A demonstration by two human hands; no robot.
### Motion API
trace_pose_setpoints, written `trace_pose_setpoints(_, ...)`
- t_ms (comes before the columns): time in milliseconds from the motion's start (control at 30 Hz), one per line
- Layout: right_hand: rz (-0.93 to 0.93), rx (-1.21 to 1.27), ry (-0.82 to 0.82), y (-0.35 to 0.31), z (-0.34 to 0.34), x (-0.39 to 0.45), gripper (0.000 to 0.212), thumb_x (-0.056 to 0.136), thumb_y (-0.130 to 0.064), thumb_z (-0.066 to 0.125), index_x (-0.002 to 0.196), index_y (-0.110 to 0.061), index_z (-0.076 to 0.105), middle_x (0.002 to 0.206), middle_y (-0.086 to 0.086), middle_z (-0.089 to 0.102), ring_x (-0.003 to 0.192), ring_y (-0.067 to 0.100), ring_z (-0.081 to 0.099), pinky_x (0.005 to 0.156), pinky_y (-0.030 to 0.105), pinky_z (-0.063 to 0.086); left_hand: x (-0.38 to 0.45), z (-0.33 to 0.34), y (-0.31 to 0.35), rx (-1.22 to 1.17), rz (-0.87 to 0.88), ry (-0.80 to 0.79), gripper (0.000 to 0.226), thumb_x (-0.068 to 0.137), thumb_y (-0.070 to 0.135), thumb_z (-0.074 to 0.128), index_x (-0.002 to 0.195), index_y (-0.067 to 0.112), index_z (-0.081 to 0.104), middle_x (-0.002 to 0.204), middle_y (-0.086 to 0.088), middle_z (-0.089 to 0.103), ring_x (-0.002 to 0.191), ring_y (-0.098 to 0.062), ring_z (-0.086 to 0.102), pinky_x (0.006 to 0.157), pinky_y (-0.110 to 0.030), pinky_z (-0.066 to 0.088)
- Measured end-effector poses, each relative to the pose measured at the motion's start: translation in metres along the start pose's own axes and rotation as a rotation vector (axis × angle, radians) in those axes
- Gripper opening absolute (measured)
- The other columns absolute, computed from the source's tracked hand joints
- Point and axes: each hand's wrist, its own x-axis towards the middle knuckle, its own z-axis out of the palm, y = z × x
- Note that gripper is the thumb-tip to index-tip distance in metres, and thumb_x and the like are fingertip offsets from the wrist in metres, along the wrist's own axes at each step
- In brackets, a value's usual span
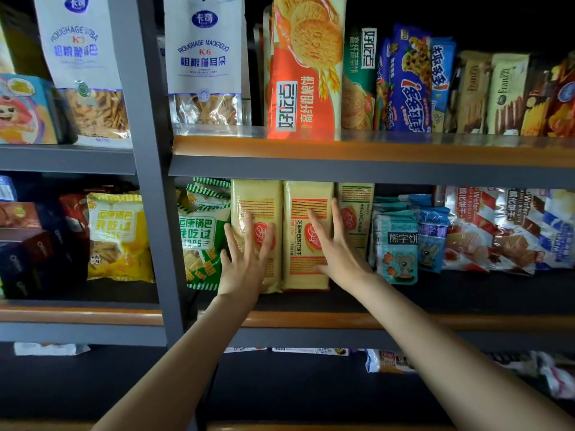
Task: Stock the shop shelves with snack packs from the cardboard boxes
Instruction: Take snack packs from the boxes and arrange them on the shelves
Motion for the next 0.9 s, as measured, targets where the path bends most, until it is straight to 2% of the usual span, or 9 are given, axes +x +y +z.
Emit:
trace_pose_setpoints(133, 0.004, -0.033, -0.018, 0.005, -0.01, -0.008, 0.119, 0.08, -0.007, 0.072, 0.136, -0.04, -0.028, 0.146, 0.0, -0.042, 0.145, 0.028, 0.01, 0.093, 0.034, 0.051, -0.001, -0.01, 0.003, -0.001, 0.05, 0.119, 0.117, 0.08, 0.042, 0.066, 0.137, 0.017, -0.033, 0.138, -0.021, -0.04, 0.136, -0.052, -0.013, 0.111, -0.057, 0.017)
trace_pose_setpoints(233, 0.013, -0.07, -0.02, 0.01, -0.013, -0.018, 0.109, 0.082, -0.015, 0.071, 0.147, -0.03, -0.014, 0.153, 0.008, -0.028, 0.145, 0.03, 0.007, 0.107, 0.041, 0.036, 0.004, -0.013, 0.014, 0.043, 0.105, 0.294, 0.118, 0.058, 0.037, 0.082, 0.145, 0.013, 0.007, 0.151, -0.024, 0.008, 0.136, -0.048, 0.02, 0.105, -0.058, 0.024)
trace_pose_setpoints(300, 0.013, -0.124, -0.024, 0.019, -0.015, -0.025, 0.103, 0.083, -0.021, 0.07, 0.15, -0.026, -0.008, 0.155, 0.011, -0.023, 0.145, 0.032, 0.004, 0.114, 0.044, 0.022, 0.009, -0.014, 0.022, 0.077, 0.139, 0.332, 0.124, 0.047, 0.046, 0.085, 0.144, 0.01, 0.016, 0.15, -0.023, 0.02, 0.136, -0.042, 0.023, 0.104, -0.056, 0.022)
trace_pose_setpoints(433, 0.099, -0.334, -0.078, 0.052, -0.019, -0.028, 0.099, 0.085, -0.027, 0.067, 0.15, -0.018, -0.007, 0.154, 0.012, -0.024, 0.144, 0.036, -0.002, 0.116, 0.048, 0.006, 0.02, -0.018, 0.047, 0.077, 0.175, 0.342, 0.13, 0.056, 0.059, 0.077, 0.146, 0.008, -0.001, 0.15, -0.024, -0.004, 0.139, -0.037, 0.001, 0.109, -0.054, 0.01)
trace_pose_setpoints(500, 0.086, -0.447, -0.134, 0.069, -0.019, -0.022, 0.094, 0.086, -0.021, 0.065, 0.15, -0.014, -0.004, 0.152, 0.012, -0.029, 0.143, 0.031, -0.018, 0.111, 0.048, -0.011, 0.027, -0.018, 0.059, 0.095, 0.183, 0.303, 0.122, 0.074, 0.061, 0.062, 0.14, 0.01, -0.027, 0.141, -0.022, -0.037, 0.135, -0.036, -0.025, 0.109, -0.052, -0.01)
trace_pose_setpoints(567, 0.02, -0.572, -0.143, 0.083, -0.017, -0.011, 0.092, 0.087, -0.013, 0.062, 0.15, -0.013, -0.003, 0.145, 0.01, -0.037, 0.134, 0.027, -0.033, 0.103, 0.049, -0.022, 0.034, -0.017, 0.067, 0.061, 0.133, 0.274, 0.114, 0.081, 0.062, 0.053, 0.135, 0.013, -0.035, 0.136, -0.018, -0.046, 0.131, -0.035, -0.034, 0.107, -0.051, -0.017)
trace_pose_setpoints(633, -0.016, -0.637, -0.15, 0.092, -0.016, 0.003, 0.094, 0.085, -0.004, 0.059, 0.15, -0.017, -0.008, 0.141, 0.011, -0.04, 0.13, 0.028, -0.037, 0.099, 0.05, -0.026, 0.038, -0.013, 0.073, -0.002, 0.087, 0.303, 0.109, 0.082, 0.06, 0.051, 0.139, 0.015, -0.031, 0.142, -0.016, -0.037, 0.134, -0.036, -0.029, 0.111, -0.051, -0.011)
trace_pose_setpoints(700, -0.033, -0.664, -0.159, 0.097, -0.015, 0.02, 0.096, 0.086, 0.001, 0.056, 0.149, -0.02, -0.014, 0.149, 0.012, -0.033, 0.137, 0.033, -0.029, 0.101, 0.052, -0.024, 0.039, -0.007, 0.077, -0.056, 0.062, 0.29, 0.104, 0.084, 0.053, 0.054, 0.14, 0.019, -0.025, 0.146, -0.018, -0.029, 0.136, -0.039, -0.024, 0.111, -0.051, -0.007)
trace_pose_setpoints(900, -0.129, -0.621, -0.106, 0.112, -0.004, 0.042, 0.072, 0.096, -0.008, 0.039, 0.15, -0.02, -0.006, 0.156, 0.012, -0.02, 0.144, 0.035, -0.012, 0.107, 0.049, -0.019, 0.043, -0.001, 0.09, 0.076, -0.011, 0.316, 0.108, 0.066, 0.049, 0.074, 0.146, 0.01, 0.012, 0.151, -0.028, 0.015, 0.138, -0.045, 0.013, 0.104, -0.055, 0.01)
